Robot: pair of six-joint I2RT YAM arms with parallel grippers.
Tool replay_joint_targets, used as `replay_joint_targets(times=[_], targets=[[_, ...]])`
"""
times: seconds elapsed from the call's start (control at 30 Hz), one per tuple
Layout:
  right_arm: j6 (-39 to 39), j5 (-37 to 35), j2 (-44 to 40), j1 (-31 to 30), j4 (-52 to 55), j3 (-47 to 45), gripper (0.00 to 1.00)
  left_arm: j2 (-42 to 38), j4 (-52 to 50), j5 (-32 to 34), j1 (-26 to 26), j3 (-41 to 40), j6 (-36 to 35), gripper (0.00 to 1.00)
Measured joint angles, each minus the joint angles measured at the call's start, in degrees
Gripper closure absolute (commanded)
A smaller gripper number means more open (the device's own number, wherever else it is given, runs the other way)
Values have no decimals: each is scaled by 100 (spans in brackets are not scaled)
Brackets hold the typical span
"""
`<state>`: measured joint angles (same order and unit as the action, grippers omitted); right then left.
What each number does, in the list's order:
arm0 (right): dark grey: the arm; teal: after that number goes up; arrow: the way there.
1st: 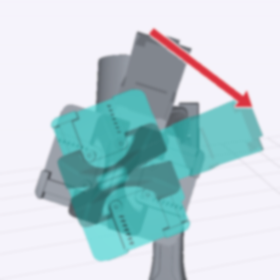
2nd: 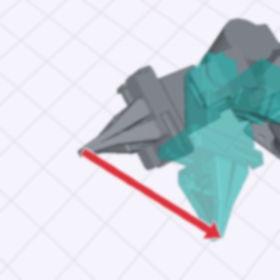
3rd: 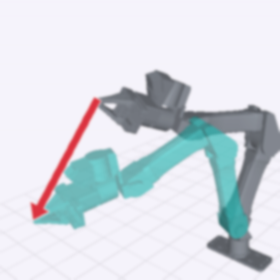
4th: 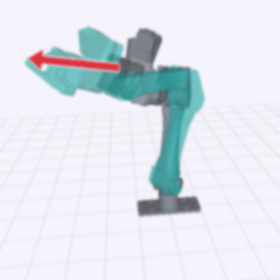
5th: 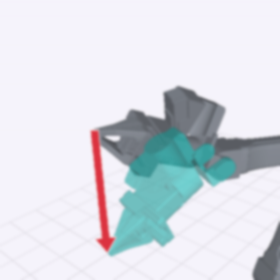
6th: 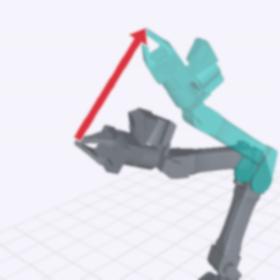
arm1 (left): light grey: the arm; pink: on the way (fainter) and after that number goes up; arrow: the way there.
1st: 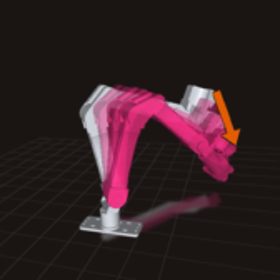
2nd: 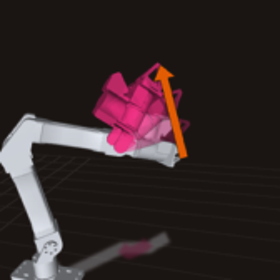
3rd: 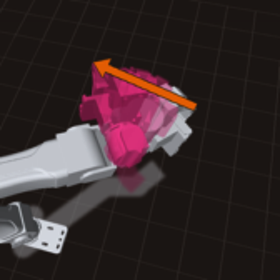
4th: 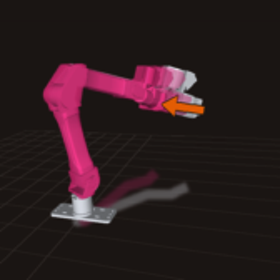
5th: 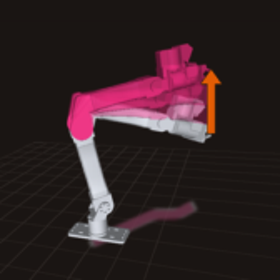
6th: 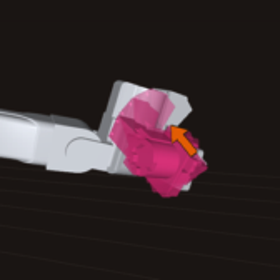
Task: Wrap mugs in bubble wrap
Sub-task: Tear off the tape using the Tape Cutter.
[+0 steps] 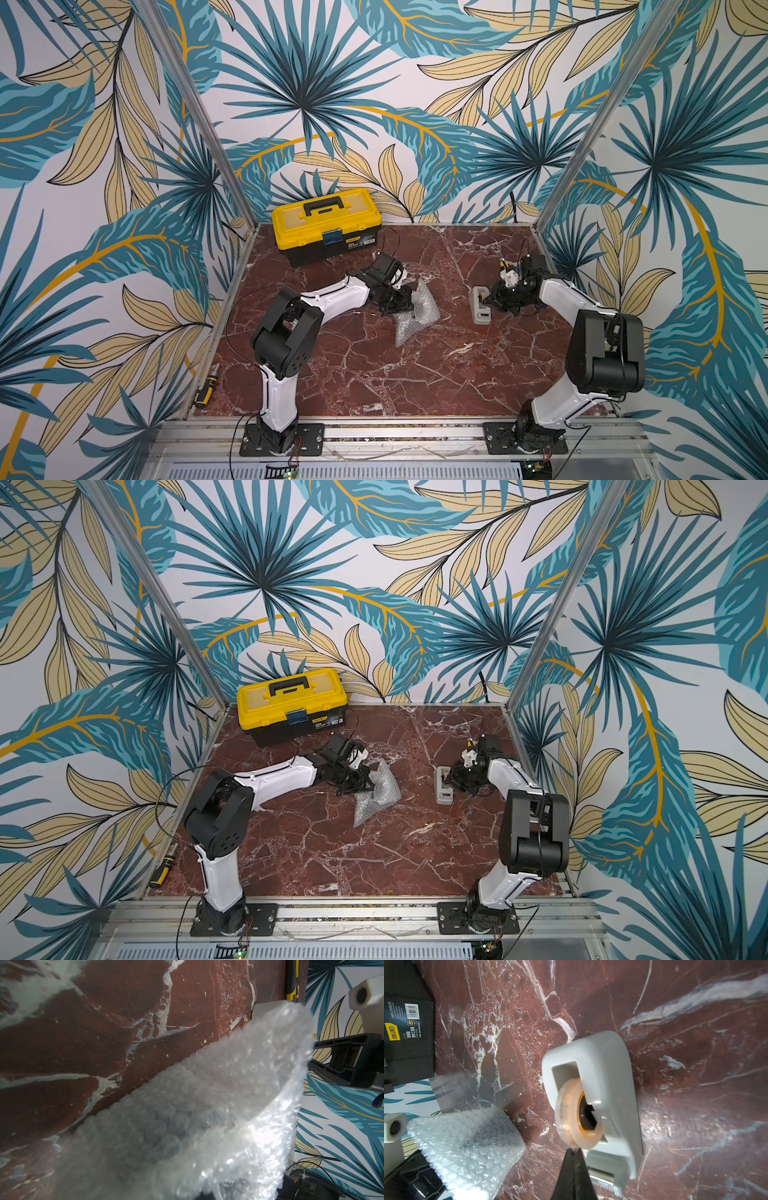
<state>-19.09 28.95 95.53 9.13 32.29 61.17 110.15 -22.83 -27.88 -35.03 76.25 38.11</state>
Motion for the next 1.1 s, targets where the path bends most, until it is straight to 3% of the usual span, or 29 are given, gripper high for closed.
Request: replay_joint_targets(times=[1.1], targets=[[-42,-39,-444,0,540,334,100,0,0,2,-2,0,-2,98]])
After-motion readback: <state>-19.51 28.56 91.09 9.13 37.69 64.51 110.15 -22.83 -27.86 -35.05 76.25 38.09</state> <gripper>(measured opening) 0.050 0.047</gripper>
